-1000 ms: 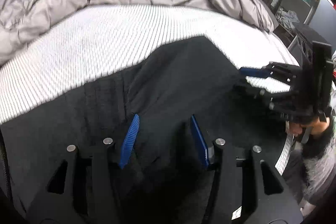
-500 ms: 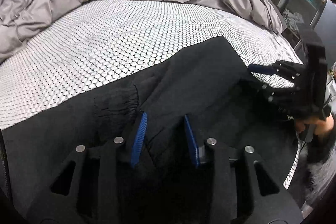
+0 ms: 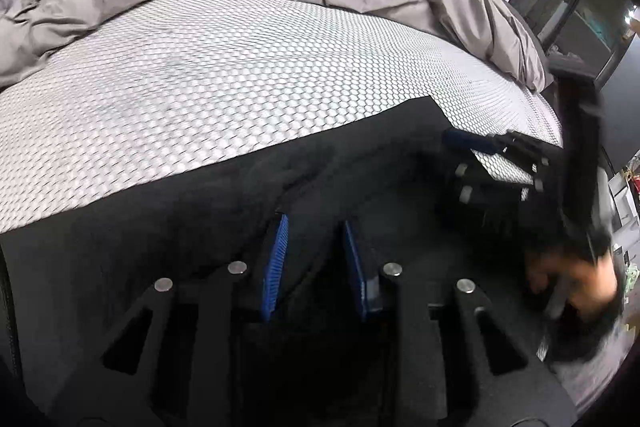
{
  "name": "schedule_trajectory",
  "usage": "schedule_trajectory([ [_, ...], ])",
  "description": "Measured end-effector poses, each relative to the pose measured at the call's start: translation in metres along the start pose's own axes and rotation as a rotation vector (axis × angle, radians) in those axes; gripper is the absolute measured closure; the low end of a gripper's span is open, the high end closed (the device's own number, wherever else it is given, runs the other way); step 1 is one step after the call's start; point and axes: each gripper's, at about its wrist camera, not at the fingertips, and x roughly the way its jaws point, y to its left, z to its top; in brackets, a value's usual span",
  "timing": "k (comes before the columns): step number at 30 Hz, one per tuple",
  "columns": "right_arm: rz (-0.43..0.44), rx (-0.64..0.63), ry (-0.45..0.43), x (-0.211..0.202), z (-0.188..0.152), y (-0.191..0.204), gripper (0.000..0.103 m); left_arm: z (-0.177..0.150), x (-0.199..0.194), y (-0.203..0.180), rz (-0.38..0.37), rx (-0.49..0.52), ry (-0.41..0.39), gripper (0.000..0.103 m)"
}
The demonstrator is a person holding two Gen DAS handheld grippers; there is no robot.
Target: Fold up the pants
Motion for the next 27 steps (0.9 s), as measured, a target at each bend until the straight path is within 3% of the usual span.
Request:
schedule_trajectory([
  [2, -0.052, 0.033, 0.010, -0.002, -0.002, -0.015, 0.053, -0.007, -0.015, -0.001, 0.017, 0.006, -0.016, 0.076],
  [4, -0.037, 0.050, 0.000, -0.014, -0.006, -0.023, 0.053, -0.016, -0.038, -0.006, 0.060, 0.024, -0.043, 0.075],
  [5, 0.027, 0.047, -0.012, -0.028, -0.009, -0.022, 0.053, -0.021, -0.052, -0.011, 0.048, 0.045, -0.064, 0.073],
  [8, 0.159, -0.025, -0.055, -0.060, -0.018, -0.001, 0.051, -0.040, -0.067, -0.034, 0.019, 0.116, -0.082, 0.052],
  [11, 0.251, -0.142, 0.019, -0.060, -0.036, 0.043, 0.050, -0.060, -0.042, -0.047, 0.026, 0.182, 0.032, 0.051],
  [14, 0.164, -0.235, 0.059, -0.047, -0.055, 0.052, 0.050, -0.073, -0.049, -0.041, 0.010, 0.209, 0.018, 0.051],
  [17, 0.080, -0.185, 0.040, -0.057, -0.070, 0.016, 0.049, -0.087, -0.067, -0.028, 0.025, 0.176, 0.013, 0.051],
  [19, 0.035, -0.137, 0.026, -0.061, -0.083, -0.011, 0.046, -0.092, -0.079, -0.026, 0.084, 0.141, -0.009, 0.051],
  [20, 0.064, -0.093, 0.015, -0.066, -0.088, -0.025, 0.046, -0.094, -0.086, -0.027, 0.101, 0.130, -0.028, 0.051],
  [24, 0.203, 0.064, -0.028, -0.098, -0.103, -0.071, 0.046, -0.097, -0.099, -0.045, 0.021, 0.131, -0.095, 0.051],
  [27, 0.368, 0.159, -0.001, -0.099, -0.111, -0.080, 0.046, -0.101, -0.076, -0.062, -0.006, 0.172, -0.032, 0.050],
])
